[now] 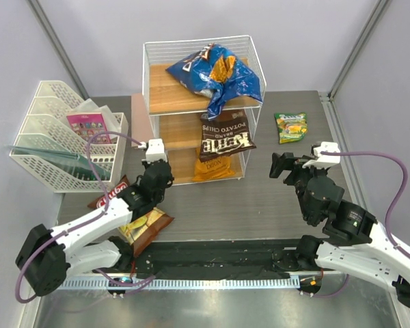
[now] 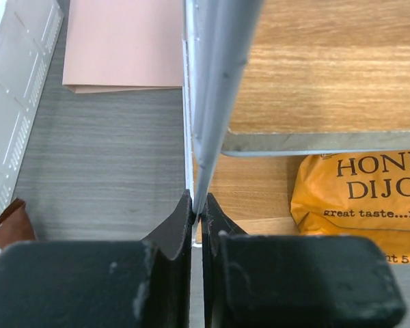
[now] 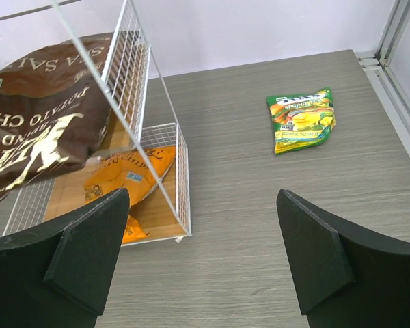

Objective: Place and organize the chips bags onto the shelf
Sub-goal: Adjust the shelf at the center of the board.

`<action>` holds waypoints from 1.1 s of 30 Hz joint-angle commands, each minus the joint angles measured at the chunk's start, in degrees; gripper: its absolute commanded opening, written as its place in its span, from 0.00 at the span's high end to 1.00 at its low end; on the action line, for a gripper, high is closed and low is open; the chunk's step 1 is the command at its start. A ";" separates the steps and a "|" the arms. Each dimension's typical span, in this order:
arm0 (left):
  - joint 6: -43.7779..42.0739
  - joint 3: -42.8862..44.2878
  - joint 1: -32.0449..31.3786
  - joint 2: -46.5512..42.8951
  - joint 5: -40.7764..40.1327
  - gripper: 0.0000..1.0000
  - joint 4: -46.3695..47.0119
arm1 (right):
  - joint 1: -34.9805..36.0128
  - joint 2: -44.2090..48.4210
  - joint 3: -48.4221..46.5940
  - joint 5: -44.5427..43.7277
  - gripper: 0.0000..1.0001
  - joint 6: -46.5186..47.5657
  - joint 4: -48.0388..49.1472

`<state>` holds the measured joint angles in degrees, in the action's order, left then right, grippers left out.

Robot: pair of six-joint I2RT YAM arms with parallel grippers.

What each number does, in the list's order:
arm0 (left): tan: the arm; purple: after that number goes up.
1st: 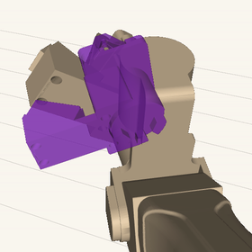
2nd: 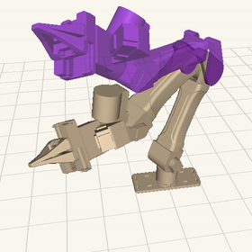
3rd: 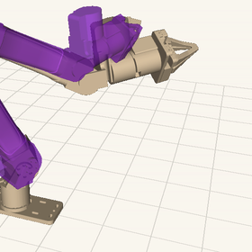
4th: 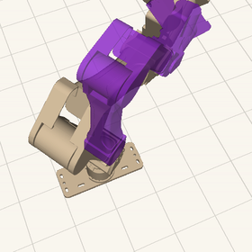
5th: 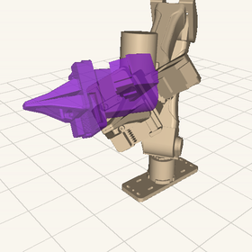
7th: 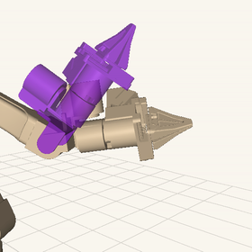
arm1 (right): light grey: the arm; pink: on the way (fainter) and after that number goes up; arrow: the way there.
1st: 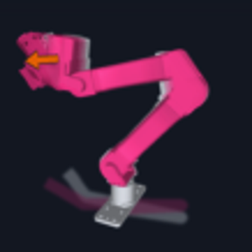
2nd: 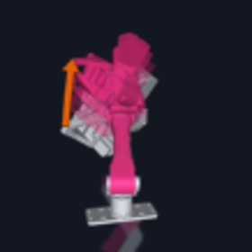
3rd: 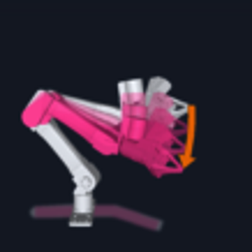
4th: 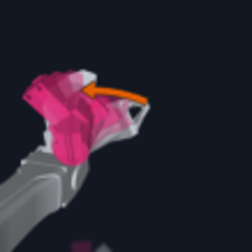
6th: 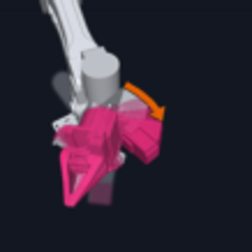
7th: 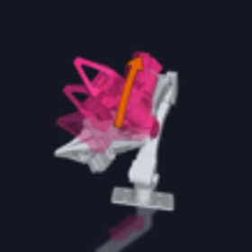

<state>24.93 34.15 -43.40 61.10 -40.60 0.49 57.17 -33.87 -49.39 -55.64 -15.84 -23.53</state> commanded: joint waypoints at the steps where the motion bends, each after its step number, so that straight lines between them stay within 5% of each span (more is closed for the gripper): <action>1: 0.91 1.00 -0.02 8.67 9.65 1.00 4.59 | 0.14 0.12 -0.01 -0.88 0.05 1.33 2.52; 15: -3.82 2.76 -0.54 16.07 19.76 1.00 13.13 | 0.14 -1.38 0.60 -0.52 0.05 0.90 2.70; 33: -9.90 8.56 -16.36 22.04 27.41 1.00 12.43 | -0.04 -0.59 -0.27 -2.55 0.05 1.07 3.31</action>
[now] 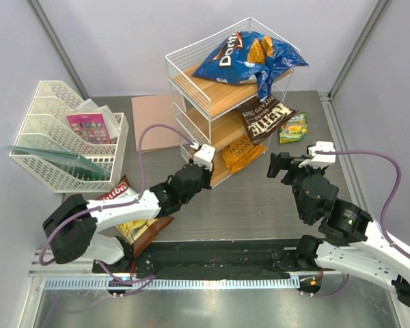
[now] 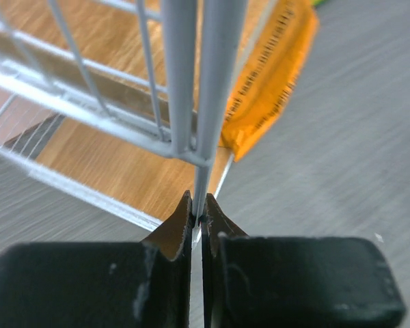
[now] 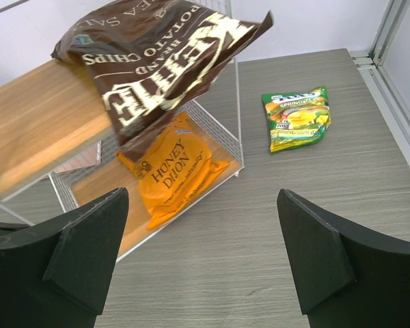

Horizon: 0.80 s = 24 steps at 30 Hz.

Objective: Place and organize the chips bags onto the shelf
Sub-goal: Adjust the shelf at the center of the board.

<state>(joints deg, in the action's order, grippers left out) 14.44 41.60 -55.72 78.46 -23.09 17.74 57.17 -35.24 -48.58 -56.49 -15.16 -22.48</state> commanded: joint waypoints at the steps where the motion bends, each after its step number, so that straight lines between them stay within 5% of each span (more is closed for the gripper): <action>1: 0.42 1.63 -4.56 6.08 10.34 1.00 -4.73 | -0.04 1.14 -1.08 -1.78 0.05 0.48 2.27; 16: -0.90 8.50 -16.87 12.43 12.11 1.00 -5.78 | -0.04 1.85 -0.82 -3.01 0.05 0.66 2.27; 24: 6.56 -5.64 -19.33 0.49 0.70 1.00 -4.11 | 0.05 1.67 -0.55 -2.84 0.05 0.22 2.35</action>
<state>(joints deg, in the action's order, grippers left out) 14.15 45.54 -73.12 84.47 -19.77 21.26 57.17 -33.98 -48.58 -58.00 -15.11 -22.26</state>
